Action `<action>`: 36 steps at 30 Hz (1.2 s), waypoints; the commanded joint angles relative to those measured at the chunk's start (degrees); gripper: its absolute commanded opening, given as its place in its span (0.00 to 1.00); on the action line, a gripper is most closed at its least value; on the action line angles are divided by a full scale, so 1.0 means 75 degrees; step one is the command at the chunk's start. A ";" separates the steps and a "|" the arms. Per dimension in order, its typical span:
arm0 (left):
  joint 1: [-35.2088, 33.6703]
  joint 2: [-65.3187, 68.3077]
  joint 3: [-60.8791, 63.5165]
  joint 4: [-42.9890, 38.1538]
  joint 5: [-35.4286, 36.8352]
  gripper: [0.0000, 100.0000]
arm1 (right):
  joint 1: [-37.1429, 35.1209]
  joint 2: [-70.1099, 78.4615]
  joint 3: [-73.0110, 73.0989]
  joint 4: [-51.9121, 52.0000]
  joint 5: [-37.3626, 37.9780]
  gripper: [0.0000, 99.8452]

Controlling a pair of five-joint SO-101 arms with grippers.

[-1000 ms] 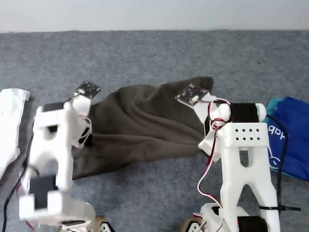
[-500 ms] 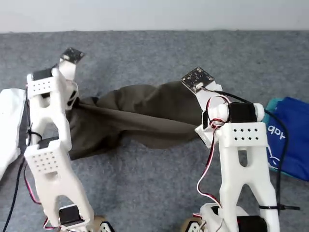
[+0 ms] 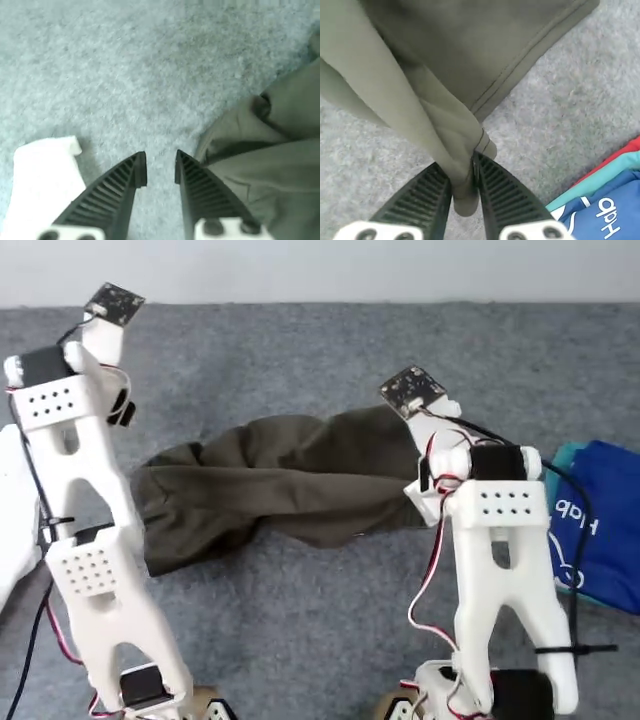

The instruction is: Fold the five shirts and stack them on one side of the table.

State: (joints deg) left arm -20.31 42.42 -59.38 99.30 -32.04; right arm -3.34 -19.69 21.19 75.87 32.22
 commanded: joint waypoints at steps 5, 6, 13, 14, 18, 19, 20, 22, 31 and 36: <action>0.0000 -0.3364 0.3991 0.0176 -0.0832 0.10 | 0.0205 0.0111 -0.0059 -0.0182 -0.0070 0.01; 0.0012 -0.3845 0.4753 0.0176 -0.1067 0.10 | 0.0205 0.0111 -0.0059 -0.0182 -0.0070 0.01; -0.0059 -0.6459 0.8914 0.0129 -0.2860 0.11 | 0.0205 0.0111 -0.0059 -0.0123 -0.0070 0.01; -0.0047 -0.6646 0.9313 0.0035 -0.3012 0.11 | 0.0205 0.0111 -0.0059 -0.0123 -0.0070 0.01; -0.0047 -0.6810 1.0532 -0.0703 -0.3259 0.18 | 0.0111 0.0100 -0.0047 -0.0111 -0.0082 0.01; -0.0047 -0.6763 1.0766 -0.0961 -0.3259 0.20 | 0.0053 0.0088 -0.0023 -0.0111 -0.0082 0.01; -0.0035 -0.6705 1.0954 -0.1184 -0.3247 0.21 | -0.0006 0.0076 -0.0023 -0.0100 -0.0082 0.01; 0.0023 -0.6541 1.1270 -0.1641 -0.3247 0.21 | -0.0111 0.0064 -0.0023 -0.0100 -0.0082 0.01; 0.0199 -0.4935 1.1634 -0.3423 -0.3012 0.21 | -0.0182 0.0064 -0.0023 -0.0100 -0.0059 0.01; 0.0199 -0.3950 1.1622 -0.4208 -0.3001 0.20 | -0.0193 0.0053 -0.0047 -0.0100 -0.0059 0.01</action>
State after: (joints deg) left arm -18.99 10.59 28.00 71.43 -55.16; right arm -4.40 -18.55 21.36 75.52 32.22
